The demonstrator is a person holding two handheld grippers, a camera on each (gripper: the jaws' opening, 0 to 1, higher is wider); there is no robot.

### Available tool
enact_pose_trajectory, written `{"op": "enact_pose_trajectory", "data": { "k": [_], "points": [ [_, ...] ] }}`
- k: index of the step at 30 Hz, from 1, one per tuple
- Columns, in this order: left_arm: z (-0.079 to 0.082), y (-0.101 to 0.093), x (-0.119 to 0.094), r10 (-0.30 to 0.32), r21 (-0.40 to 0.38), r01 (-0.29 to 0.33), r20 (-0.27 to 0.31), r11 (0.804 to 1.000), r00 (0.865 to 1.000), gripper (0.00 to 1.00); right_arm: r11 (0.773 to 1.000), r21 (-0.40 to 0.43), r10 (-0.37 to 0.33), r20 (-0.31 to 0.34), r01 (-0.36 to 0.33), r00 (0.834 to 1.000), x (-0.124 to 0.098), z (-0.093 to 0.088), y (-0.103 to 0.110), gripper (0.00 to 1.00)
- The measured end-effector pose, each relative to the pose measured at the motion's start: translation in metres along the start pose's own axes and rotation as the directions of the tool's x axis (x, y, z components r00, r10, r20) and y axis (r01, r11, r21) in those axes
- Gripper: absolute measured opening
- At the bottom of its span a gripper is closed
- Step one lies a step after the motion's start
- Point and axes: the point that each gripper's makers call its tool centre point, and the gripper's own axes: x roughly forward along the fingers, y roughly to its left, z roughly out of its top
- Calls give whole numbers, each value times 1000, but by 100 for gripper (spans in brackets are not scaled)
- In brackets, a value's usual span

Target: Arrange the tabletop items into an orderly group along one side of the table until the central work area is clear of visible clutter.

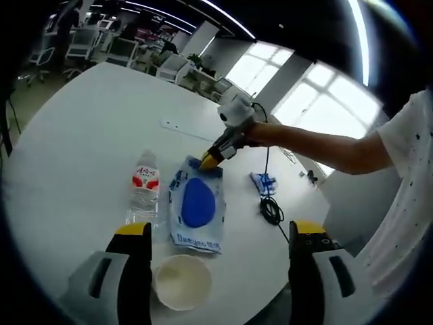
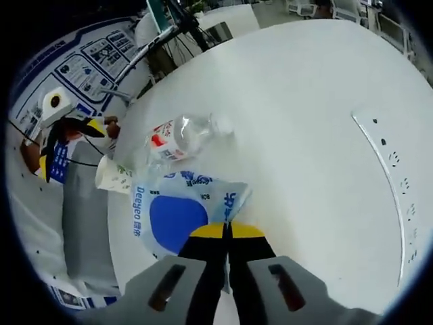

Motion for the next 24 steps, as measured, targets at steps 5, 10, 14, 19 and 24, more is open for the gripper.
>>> {"op": "enact_pose_trajectory", "data": {
  "k": [5, 10, 14, 19, 24],
  "points": [
    [3, -2, 4, -1, 5, 1, 7, 1000, 1000, 85, 1000, 14, -8, 50, 8, 999, -15, 1, 7, 0],
    [7, -6, 8, -6, 9, 6, 12, 1000, 1000, 85, 1000, 25, -21, 101, 18, 995, -31, 1, 18, 0],
    [11, -9, 13, -8, 16, 7, 14, 1000, 1000, 85, 999, 41, -21, 147, 15, 989, -45, 1, 26, 0],
    [14, -9, 17, 0, 23, -1, 19, 1000, 1000, 86, 998, 55, -30, 201, 19, 979, -64, 1, 33, 0],
    [17, -11, 22, 5, 25, -6, 26, 1000, 1000, 86, 996, 87, -43, 265, 20, 963, -83, 0, 38, 0]
  ]
}}
